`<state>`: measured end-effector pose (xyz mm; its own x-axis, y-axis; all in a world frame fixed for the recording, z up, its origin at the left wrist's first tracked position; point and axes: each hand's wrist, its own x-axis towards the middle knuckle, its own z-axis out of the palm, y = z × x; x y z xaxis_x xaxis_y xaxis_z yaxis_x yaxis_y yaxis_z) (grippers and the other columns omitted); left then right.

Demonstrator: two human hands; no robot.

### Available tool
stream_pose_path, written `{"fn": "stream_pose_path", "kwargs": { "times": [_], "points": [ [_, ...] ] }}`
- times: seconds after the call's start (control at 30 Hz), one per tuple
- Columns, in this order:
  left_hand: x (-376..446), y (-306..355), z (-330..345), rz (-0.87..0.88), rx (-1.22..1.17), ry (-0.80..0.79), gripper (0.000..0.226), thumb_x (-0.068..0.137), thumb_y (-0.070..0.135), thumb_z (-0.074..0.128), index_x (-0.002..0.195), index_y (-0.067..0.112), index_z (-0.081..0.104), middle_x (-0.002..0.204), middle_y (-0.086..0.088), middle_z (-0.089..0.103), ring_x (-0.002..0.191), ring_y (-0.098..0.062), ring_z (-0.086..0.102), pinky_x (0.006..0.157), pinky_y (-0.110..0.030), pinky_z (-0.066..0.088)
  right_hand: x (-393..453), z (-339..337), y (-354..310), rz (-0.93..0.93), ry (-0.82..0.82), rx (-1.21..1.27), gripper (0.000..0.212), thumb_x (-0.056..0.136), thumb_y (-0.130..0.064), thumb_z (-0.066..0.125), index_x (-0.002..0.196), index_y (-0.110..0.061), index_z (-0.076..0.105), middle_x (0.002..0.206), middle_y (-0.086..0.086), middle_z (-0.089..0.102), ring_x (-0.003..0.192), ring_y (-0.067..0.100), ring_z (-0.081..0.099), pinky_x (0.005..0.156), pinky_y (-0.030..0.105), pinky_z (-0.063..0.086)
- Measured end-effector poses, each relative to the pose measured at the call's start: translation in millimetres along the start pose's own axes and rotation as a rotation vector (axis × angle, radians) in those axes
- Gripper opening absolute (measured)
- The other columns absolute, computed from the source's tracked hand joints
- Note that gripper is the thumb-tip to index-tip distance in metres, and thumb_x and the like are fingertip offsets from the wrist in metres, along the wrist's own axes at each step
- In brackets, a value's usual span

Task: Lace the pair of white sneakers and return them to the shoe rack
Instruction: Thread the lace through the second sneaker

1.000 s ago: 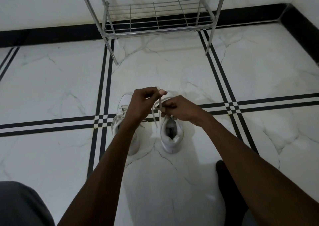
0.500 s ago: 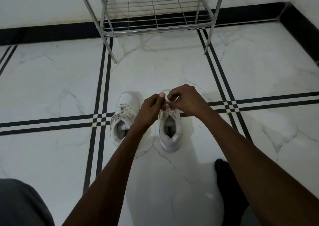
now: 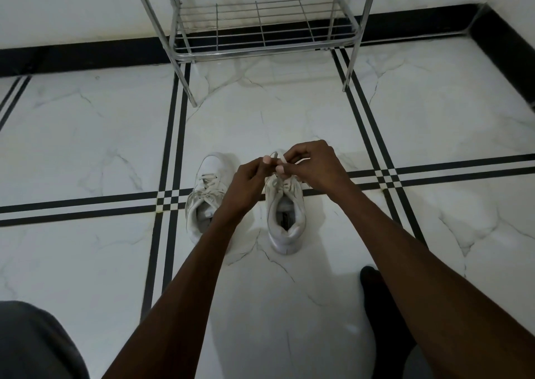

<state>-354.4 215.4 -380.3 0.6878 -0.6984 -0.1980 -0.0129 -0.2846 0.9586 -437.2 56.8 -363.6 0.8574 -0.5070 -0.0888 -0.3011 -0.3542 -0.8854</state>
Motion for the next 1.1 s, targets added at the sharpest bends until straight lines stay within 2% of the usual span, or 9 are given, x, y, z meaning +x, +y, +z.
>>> {"fn": "stream_pose_path", "kwargs": {
  "times": [0.1, 0.2, 0.33, 0.6, 0.7, 0.77, 0.87, 0.97, 1.1],
  "points": [
    [1.5, -4.1, -1.2, 0.061, 0.07, 0.0, 0.037, 0.108, 0.04, 0.044, 0.128, 0.02, 0.069, 0.121, 0.002, 0.075, 0.116, -0.009, 0.068, 0.094, -0.042, 0.06, -0.1, -0.5, -1.0, 0.014, -0.024, 0.048, 0.016, 0.074, -0.02, 0.087, 0.087, -0.016, 0.079, 0.079, -0.001, 0.077, 0.069, 0.013, 0.075, 0.059, 0.02, 0.055],
    [-0.2, -1.1, 3.8, -0.012, -0.129, -0.023, 0.029, 0.107, 0.037, 0.047, 0.13, 0.031, 0.064, 0.128, 0.005, 0.071, 0.12, -0.011, 0.066, 0.082, -0.028, 0.061, -0.6, 1.1, -2.4, 0.034, -0.064, 0.087, 0.016, 0.075, -0.021, 0.087, 0.087, -0.014, 0.079, 0.08, 0.002, 0.078, 0.07, 0.013, 0.076, 0.06, 0.018, 0.055],
    [8.3, -1.3, -1.7, -0.132, -0.382, 0.178, 0.052, 0.101, 0.035, 0.061, 0.151, 0.028, 0.047, 0.151, 0.001, 0.052, 0.136, -0.022, 0.05, 0.105, -0.05, 0.048, -3.7, 1.3, -0.1, 0.078, -0.033, 0.192, 0.016, 0.078, -0.015, 0.084, 0.089, -0.006, 0.077, 0.084, 0.008, 0.078, 0.073, 0.018, 0.077, 0.063, 0.022, 0.057],
    [10.8, -9.7, -38.9, -0.07, -0.185, 0.459, 0.055, 0.097, 0.026, 0.067, 0.148, 0.022, 0.049, 0.146, -0.004, 0.058, 0.134, -0.019, 0.054, 0.114, -0.044, 0.044, -5.6, 3.5, 8.1, 0.189, -0.006, 0.416, 0.022, 0.08, -0.008, 0.081, 0.093, 0.006, 0.07, 0.094, 0.017, 0.077, 0.087, 0.027, 0.077, 0.068, 0.026, 0.057],
    [8.3, -10.7, -28.3, -0.152, -0.062, 0.445, 0.059, 0.1, 0.029, 0.062, 0.153, 0.022, 0.036, 0.142, -0.005, 0.056, 0.125, -0.021, 0.056, 0.094, -0.031, 0.051, -3.6, 8.4, 6.2, 0.185, -0.008, 0.4, 0.022, 0.08, -0.007, 0.081, 0.093, 0.006, 0.07, 0.093, 0.015, 0.078, 0.083, 0.024, 0.077, 0.066, 0.023, 0.056],
    [5.4, -10.0, -12.5, -0.223, -0.014, 0.462, 0.047, 0.1, 0.034, 0.061, 0.14, 0.015, 0.046, 0.128, -0.005, 0.063, 0.108, -0.021, 0.063, 0.08, -0.031, 0.056, -2.3, 11.9, 5.2, 0.176, -0.006, 0.366, 0.021, 0.079, -0.008, 0.082, 0.091, 0.004, 0.071, 0.093, 0.012, 0.078, 0.08, 0.023, 0.076, 0.067, 0.024, 0.057],
    [4.6, -8.1, 6.1, -0.293, -0.056, 0.423, 0.042, 0.098, 0.05, 0.057, 0.105, 0.009, 0.064, 0.1, -0.01, 0.073, 0.093, -0.025, 0.071, 0.084, -0.046, 0.062, -1.1, 15.7, 5.1, 0.163, -0.026, 0.318, 0.02, 0.077, -0.014, 0.084, 0.089, -0.003, 0.074, 0.092, 0.008, 0.079, 0.084, 0.029, 0.077, 0.077, 0.035, 0.062],
    [6.4, -3.2, 12.6, -0.397, -0.136, 0.186, 0.062, 0.101, 0.061, 0.042, 0.112, 0.007, 0.07, 0.106, -0.007, 0.072, 0.1, -0.021, 0.067, 0.09, -0.04, 0.058, -2.3, 14.3, 2.4, 0.159, -0.046, 0.304, 0.02, 0.077, -0.016, 0.084, 0.089, -0.004, 0.074, 0.094, 0.007, 0.079, 0.086, 0.03, 0.077, 0.08, 0.037, 0.062],
    [6.9, -4.3, 13.2, -0.351, -0.325, 0.18, 0.036, 0.1, 0.041, 0.06, 0.11, 0.01, 0.074, 0.104, -0.006, 0.075, 0.097, -0.019, 0.068, 0.08, -0.033, 0.054, -6.9, 10.5, -3.1, 0.188, -0.075, 0.314, 0.029, 0.08, -0.021, 0.083, 0.092, 0.003, 0.071, 0.092, 0.012, 0.079, 0.087, 0.025, 0.077, 0.077, 0.033, 0.063]
  ]
}}
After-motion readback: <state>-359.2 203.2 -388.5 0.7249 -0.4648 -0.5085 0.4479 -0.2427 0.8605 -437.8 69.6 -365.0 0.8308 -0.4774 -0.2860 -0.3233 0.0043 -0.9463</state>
